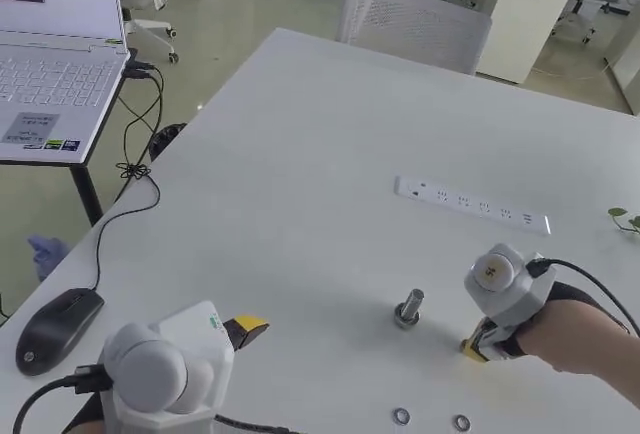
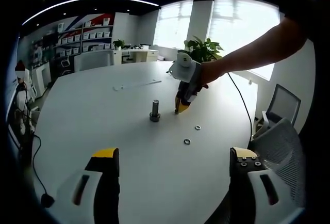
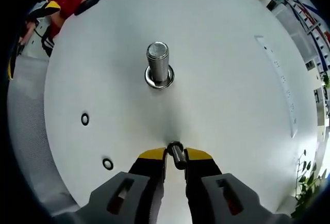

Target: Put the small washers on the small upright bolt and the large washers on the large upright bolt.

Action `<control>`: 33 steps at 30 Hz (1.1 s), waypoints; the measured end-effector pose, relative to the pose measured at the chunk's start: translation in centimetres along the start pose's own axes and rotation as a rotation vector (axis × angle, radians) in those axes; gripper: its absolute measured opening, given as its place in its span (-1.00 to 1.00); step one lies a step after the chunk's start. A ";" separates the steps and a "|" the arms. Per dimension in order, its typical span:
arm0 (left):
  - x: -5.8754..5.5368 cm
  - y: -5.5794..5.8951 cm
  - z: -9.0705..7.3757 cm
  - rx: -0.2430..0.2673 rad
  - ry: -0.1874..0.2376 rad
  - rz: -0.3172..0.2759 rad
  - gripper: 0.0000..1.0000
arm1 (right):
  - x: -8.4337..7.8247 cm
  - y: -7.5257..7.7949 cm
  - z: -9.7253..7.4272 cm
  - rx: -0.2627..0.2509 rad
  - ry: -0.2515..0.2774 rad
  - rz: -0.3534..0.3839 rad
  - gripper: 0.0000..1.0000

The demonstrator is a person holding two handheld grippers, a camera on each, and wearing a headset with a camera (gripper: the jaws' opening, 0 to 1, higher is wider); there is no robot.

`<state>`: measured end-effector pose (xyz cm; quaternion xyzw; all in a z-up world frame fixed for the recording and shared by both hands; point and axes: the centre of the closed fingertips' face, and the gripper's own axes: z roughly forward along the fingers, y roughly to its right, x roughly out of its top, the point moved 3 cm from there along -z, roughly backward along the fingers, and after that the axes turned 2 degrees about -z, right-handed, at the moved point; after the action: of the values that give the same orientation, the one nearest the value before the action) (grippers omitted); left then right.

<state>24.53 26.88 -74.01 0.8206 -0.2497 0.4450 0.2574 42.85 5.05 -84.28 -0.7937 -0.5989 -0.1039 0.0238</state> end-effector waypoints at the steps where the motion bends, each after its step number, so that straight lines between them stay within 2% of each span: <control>1: 0.0 0.0 0.0 -0.001 0.001 -0.002 0.77 | 0.0 -0.1 0.0 0.002 -0.003 0.001 -0.64; 4: -0.2 0.1 0.0 -0.002 -0.004 0.000 0.77 | 0.1 0.1 0.0 -0.008 0.016 0.009 -0.50; 15: -0.1 0.2 -0.2 -0.004 -0.006 0.004 0.76 | 0.1 -0.1 -0.3 0.013 0.017 0.017 -0.53; 20: 0.1 0.2 -0.3 0.003 0.003 0.002 0.76 | 0.2 -0.1 -1.1 0.018 0.025 0.023 -0.53; 26: 1.0 0.1 -0.6 0.004 0.017 0.013 0.77 | 0.2 0.4 -2.0 0.015 0.037 0.042 -0.55; 33: 1.4 -0.4 -1.0 0.020 0.025 0.016 0.79 | 0.6 0.1 -2.6 0.012 0.049 0.040 -0.56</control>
<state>24.91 27.58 -72.40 0.8154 -0.2488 0.4597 0.2488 42.79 5.18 -81.56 -0.8026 -0.5827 -0.1193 0.0451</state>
